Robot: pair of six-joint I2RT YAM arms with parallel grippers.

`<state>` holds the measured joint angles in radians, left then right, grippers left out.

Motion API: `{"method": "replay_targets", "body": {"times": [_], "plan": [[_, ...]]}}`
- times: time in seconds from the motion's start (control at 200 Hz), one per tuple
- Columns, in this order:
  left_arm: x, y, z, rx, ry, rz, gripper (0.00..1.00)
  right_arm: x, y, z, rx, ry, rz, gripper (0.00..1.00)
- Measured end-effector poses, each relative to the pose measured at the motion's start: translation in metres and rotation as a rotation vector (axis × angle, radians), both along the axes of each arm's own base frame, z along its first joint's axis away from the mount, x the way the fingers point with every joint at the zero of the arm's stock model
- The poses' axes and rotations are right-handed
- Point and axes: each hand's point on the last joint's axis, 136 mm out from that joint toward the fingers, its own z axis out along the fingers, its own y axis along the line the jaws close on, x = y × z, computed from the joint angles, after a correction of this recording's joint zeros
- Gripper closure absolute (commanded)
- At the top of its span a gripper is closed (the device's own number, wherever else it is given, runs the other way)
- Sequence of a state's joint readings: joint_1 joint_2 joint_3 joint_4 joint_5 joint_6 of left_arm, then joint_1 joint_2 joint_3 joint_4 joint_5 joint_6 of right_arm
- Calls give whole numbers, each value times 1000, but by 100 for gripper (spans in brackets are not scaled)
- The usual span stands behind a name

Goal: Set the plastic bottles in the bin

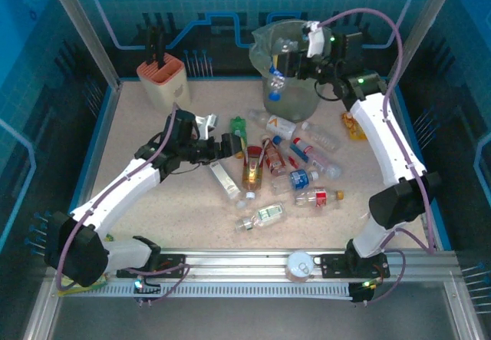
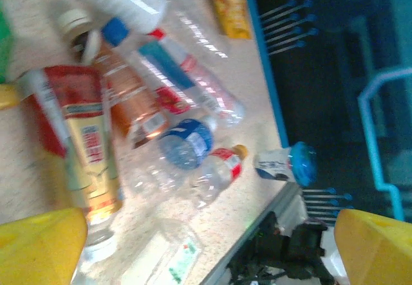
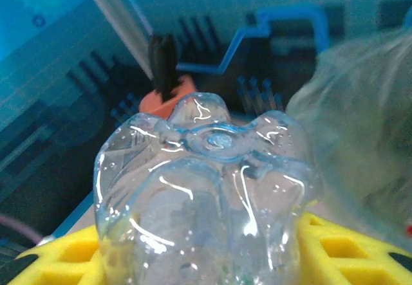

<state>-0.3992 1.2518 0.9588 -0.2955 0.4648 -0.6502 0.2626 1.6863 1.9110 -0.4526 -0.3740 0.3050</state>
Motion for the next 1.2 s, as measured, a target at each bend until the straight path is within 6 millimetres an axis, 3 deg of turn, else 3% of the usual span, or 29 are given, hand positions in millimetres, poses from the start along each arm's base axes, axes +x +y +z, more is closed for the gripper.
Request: {"method": "replay_targets", "body": {"times": [0.135, 0.31, 0.445, 0.57, 0.83, 1.021, 1.151, 1.201], "plan": [[-6, 17, -39, 61, 127, 105, 1, 36, -28, 19, -9, -87, -113, 99], [-13, 33, -68, 108, 232, 214, 1, 94, -55, 9, -85, -128, -277, 100], [-14, 44, -67, 135, 229, 268, 1, 137, -70, -12, -191, -148, -382, 100], [-11, 58, -58, 129, 210, 330, 1, 163, -79, -41, -291, -131, -433, 100], [13, 108, -54, 126, 203, 511, 1, 183, -86, -98, -426, -41, -439, 100], [37, 153, -52, 127, 209, 660, 1, 183, -88, -121, -469, 15, -425, 67], [53, 168, -62, 144, 233, 709, 1, 180, -89, -127, -485, 38, -417, 48], [58, 170, -68, 145, 247, 721, 1, 180, -90, -127, -487, 40, -416, 46]]}}
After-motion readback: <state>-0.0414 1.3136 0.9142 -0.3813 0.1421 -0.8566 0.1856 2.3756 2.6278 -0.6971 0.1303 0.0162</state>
